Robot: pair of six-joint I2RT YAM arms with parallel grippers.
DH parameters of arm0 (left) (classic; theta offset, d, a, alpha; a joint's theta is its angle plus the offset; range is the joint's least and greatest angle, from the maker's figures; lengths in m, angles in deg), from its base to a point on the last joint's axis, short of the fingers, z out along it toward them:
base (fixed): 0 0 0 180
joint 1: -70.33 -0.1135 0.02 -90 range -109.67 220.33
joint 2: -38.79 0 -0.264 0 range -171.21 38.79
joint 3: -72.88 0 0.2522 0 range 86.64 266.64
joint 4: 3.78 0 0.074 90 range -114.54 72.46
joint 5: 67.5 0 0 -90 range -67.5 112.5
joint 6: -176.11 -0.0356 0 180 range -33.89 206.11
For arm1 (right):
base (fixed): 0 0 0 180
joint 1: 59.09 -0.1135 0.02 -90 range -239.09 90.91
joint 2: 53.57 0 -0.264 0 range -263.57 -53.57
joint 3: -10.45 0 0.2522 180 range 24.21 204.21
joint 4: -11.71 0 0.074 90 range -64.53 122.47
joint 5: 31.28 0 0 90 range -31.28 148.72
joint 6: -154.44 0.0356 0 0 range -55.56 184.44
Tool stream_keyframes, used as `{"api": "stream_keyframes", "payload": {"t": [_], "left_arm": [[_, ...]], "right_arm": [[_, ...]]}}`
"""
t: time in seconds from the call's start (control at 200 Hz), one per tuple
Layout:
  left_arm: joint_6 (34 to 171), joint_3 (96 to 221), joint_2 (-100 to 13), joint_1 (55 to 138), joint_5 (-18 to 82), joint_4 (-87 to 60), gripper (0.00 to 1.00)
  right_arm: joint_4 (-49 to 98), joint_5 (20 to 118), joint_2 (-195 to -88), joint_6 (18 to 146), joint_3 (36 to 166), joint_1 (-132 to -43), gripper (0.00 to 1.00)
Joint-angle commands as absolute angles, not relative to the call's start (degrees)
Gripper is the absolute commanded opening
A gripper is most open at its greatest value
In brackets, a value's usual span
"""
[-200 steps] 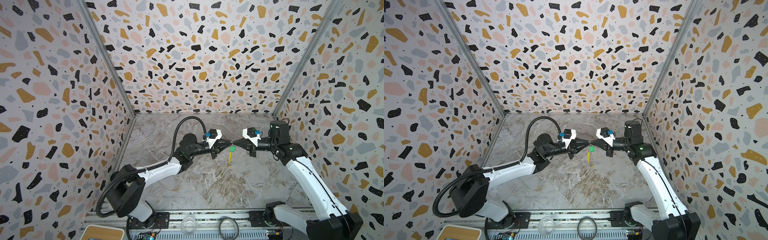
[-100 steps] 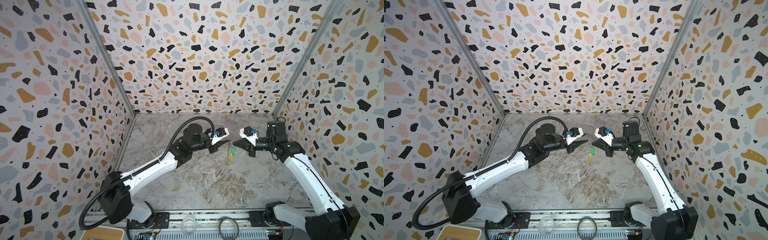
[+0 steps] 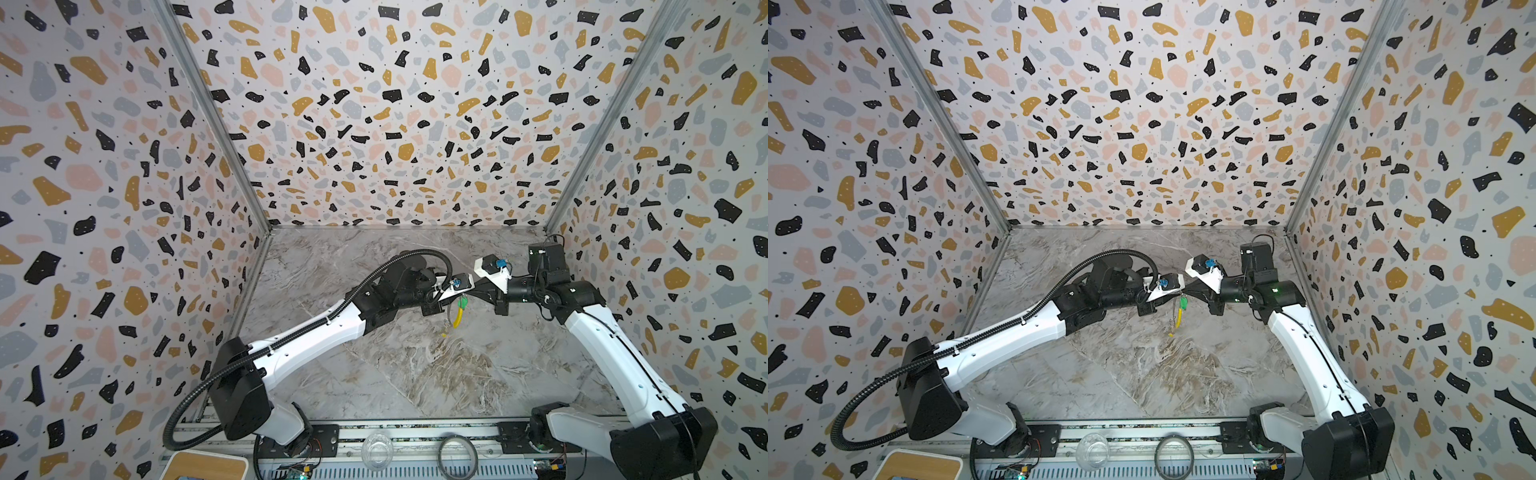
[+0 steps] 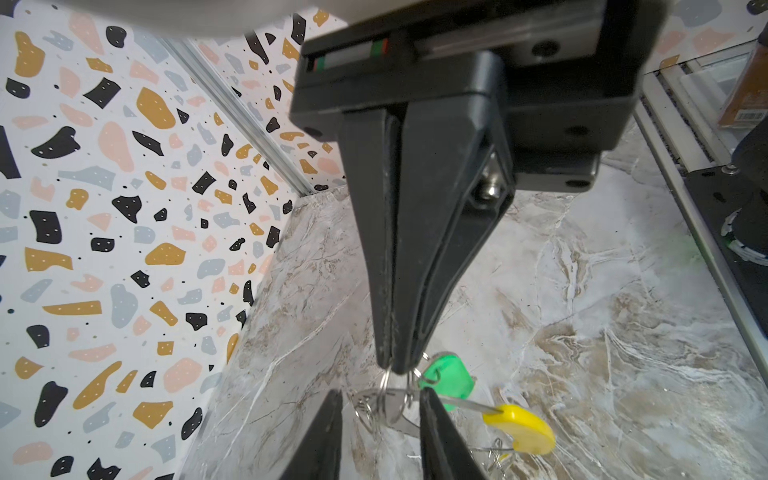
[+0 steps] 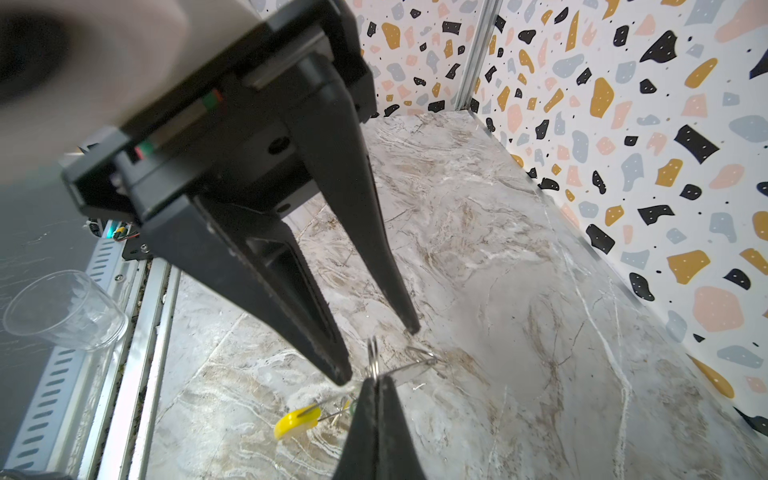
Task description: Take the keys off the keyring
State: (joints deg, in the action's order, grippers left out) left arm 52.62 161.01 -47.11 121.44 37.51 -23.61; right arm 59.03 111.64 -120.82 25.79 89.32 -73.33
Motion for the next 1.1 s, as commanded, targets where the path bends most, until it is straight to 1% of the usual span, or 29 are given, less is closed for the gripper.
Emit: {"api": "stream_keyframes", "payload": {"t": [0.0,0.245,0.385,0.601,1.096], "left_arm": [[50.5,163.7,-47.0,122.4,34.0,-24.8,0.32],[49.3,165.4,-47.8,122.6,32.8,-27.0,0.28],[48.3,166.8,-48.9,122.9,32.0,-29.3,0.27],[47.2,168.2,-49.9,123.2,31.2,-30.7,0.18],[47.7,167.7,-49.4,123.2,30.2,-31.3,0.23]], "right_arm": [[61.1,111.3,-120.8,25.2,92.1,-73.9,0.0],[61.4,110.6,-121.1,24.6,92.6,-74.4,0.0],[61.8,110.3,-121.4,24.3,92.8,-74.6,0.0],[62.2,109.9,-121.4,23.9,92.8,-75.0,0.0],[62.0,109.2,-121.0,23.4,92.8,-75.0,0.0]]}}
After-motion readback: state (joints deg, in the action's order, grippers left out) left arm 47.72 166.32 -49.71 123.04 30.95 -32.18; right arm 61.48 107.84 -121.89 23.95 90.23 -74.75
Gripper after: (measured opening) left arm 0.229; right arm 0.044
